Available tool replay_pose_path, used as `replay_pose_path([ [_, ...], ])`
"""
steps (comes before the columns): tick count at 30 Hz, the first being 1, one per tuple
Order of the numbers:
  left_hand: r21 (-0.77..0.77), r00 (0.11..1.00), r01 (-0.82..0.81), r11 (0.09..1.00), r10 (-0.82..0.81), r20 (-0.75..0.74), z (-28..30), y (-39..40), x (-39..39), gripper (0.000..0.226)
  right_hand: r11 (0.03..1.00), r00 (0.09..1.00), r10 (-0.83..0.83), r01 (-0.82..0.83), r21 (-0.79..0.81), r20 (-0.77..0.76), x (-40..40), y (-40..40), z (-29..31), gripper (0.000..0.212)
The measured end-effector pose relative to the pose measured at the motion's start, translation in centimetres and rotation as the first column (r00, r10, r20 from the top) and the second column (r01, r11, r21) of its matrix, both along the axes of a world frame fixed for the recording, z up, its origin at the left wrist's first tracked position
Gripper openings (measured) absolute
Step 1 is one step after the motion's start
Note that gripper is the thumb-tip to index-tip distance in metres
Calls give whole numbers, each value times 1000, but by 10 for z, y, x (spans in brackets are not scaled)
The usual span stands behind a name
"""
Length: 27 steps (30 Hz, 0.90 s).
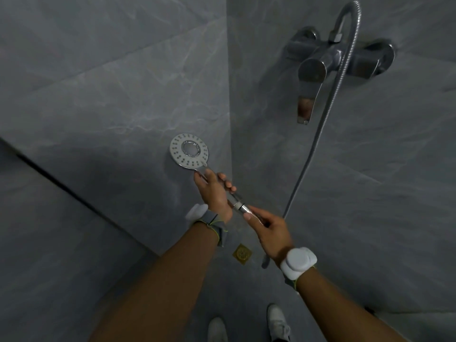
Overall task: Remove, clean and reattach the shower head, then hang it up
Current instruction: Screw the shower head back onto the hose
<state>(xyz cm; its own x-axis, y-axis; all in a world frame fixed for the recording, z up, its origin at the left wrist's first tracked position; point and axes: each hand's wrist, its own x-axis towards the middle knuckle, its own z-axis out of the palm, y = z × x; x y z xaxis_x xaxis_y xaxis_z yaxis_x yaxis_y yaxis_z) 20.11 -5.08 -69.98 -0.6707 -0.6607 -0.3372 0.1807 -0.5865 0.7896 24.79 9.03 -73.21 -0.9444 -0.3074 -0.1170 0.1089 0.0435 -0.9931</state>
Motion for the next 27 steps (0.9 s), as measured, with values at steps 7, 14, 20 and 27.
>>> replay_pose_path([
  [7,-52,995,-89,995,86,-45,5,10,-6,30,999,1000,-8,7,-45,-24,-8,0,2,26],
  [14,-54,991,-122,991,119,-54,10,20,-11,20,996,996,-87,87,-13,-26,-15,-1,7,20],
  [20,-71,988,-148,986,144,-51,21,20,-16,18,999,1000,-17,16,-48,-18,-21,-3,15,16],
  [27,-94,999,-35,995,33,-31,27,16,-17,39,954,948,288,-271,-131,137,-38,-3,12,18],
])
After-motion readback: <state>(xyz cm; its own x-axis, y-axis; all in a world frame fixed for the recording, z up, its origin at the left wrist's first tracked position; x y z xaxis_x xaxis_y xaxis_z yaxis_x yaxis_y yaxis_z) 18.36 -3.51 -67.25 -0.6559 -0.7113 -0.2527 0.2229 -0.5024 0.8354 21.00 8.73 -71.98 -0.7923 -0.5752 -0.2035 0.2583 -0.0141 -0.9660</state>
